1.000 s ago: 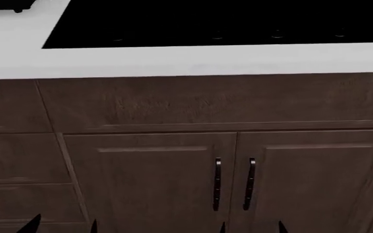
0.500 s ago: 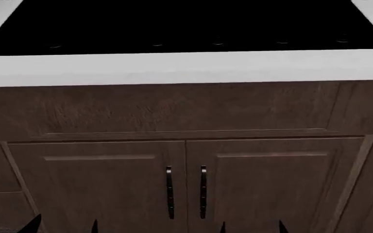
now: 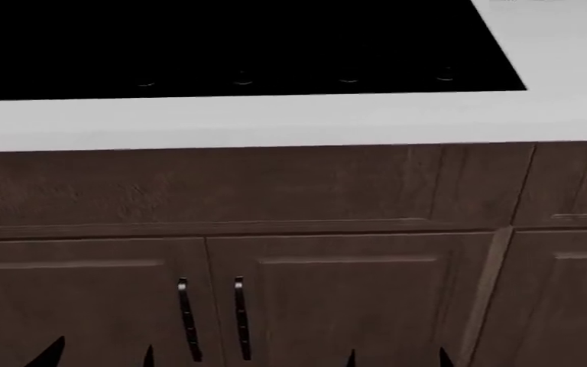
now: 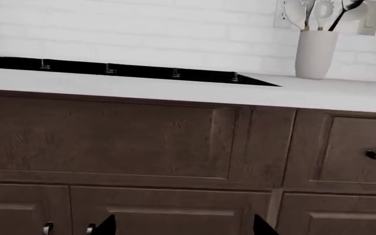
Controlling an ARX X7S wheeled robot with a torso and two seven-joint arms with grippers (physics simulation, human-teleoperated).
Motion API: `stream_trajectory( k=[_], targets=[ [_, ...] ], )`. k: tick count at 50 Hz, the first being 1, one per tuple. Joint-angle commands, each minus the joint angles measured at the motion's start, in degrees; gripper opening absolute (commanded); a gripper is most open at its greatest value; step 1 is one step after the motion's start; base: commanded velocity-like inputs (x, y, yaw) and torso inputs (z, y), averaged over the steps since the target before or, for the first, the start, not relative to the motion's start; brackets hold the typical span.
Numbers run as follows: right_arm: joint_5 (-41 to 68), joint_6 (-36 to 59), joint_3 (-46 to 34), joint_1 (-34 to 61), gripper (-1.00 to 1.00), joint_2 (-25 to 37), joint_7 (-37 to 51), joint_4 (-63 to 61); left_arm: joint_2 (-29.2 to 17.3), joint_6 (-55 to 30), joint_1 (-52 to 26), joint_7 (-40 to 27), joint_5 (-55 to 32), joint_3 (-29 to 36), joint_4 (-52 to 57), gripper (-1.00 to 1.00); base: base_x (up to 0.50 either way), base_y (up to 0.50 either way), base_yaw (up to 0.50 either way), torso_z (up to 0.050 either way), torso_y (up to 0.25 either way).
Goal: Navigate to the shelves.
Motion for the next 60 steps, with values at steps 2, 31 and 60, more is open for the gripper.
stream_trajectory(
  k=[2,31,60],
  targets=[
    [-0.08,0.19,1.43,-0.22,1.0,-1.25,-1.42,0.34,1.1,4.04,0.4,2.21,-0.06,-1.85,-1.63,1.0,-0.51,-0.1,0.0,0.0,0.005],
    [-0.38,-0.01,0.89,-0.28,1.0,-0.91,-0.94,0.1,0.69,3.72,0.45,1.7,-0.45,-1.44,-0.99,1.0,-0.48,-0.04,0.0,0.0,0.0],
    [0.06,0.04,0.55,-0.14,1.0,-0.57,-0.8,0.02,0.54,3.7,0.07,1.46,-0.75,-0.97,-1.18,1.0,-0.5,0.03,0.0,0.0,0.0]
  ],
)
